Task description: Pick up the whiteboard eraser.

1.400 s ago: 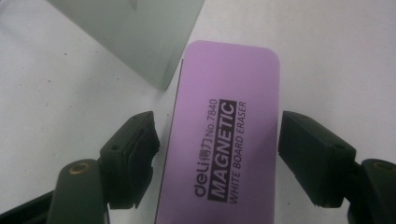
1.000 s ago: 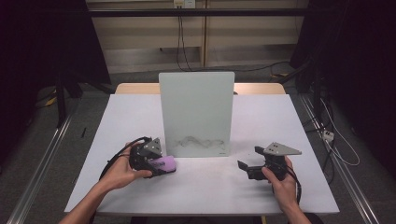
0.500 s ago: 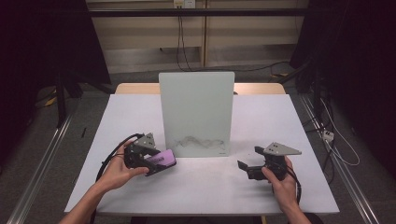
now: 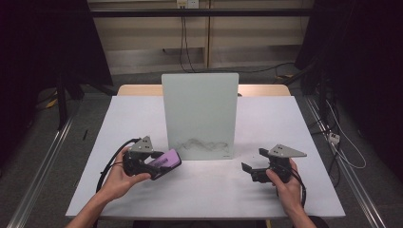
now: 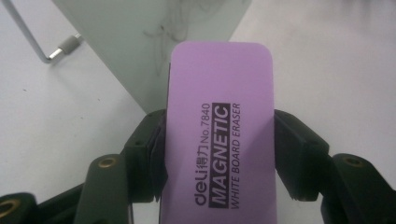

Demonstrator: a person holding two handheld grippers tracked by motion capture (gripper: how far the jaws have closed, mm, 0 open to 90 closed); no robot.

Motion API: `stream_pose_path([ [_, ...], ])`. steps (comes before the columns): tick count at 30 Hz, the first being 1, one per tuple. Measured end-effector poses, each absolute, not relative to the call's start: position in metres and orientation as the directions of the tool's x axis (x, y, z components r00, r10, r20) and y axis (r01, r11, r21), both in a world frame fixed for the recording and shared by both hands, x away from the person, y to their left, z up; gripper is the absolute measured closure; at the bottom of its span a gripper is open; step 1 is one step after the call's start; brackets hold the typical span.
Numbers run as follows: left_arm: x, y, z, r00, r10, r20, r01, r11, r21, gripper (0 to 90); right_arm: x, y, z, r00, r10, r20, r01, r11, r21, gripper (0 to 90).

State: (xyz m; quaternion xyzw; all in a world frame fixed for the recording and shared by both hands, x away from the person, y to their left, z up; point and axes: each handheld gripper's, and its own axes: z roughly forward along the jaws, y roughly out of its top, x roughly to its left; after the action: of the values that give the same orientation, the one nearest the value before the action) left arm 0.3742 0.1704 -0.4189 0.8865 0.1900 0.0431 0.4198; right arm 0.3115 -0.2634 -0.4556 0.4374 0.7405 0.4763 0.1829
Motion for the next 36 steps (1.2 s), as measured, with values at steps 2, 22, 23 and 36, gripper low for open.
stream_pose_path([
  [2,0.373,0.173,-0.416,0.915,0.397,-0.068,0.298,-0.552,0.779,40.8,0.313,-0.263,-0.456,-0.544,0.825,0.152,0.478,0.156,0.865,7.1],
  [22,0.366,0.172,-0.4,0.878,0.479,0.011,0.23,-0.441,0.868,40.9,0.31,-0.263,-0.455,-0.557,0.817,0.148,0.47,0.163,0.868,7.1],
  [23,0.366,0.171,-0.399,0.876,0.483,0.008,0.231,-0.434,0.871,40.9,0.31,-0.263,-0.455,-0.557,0.817,0.149,0.471,0.163,0.867,7.1],
  [36,0.364,0.159,-0.395,0.862,0.503,0.07,0.182,-0.435,0.882,40.9,0.311,-0.262,-0.456,-0.56,0.815,0.145,0.471,0.169,0.866,7.1],
])
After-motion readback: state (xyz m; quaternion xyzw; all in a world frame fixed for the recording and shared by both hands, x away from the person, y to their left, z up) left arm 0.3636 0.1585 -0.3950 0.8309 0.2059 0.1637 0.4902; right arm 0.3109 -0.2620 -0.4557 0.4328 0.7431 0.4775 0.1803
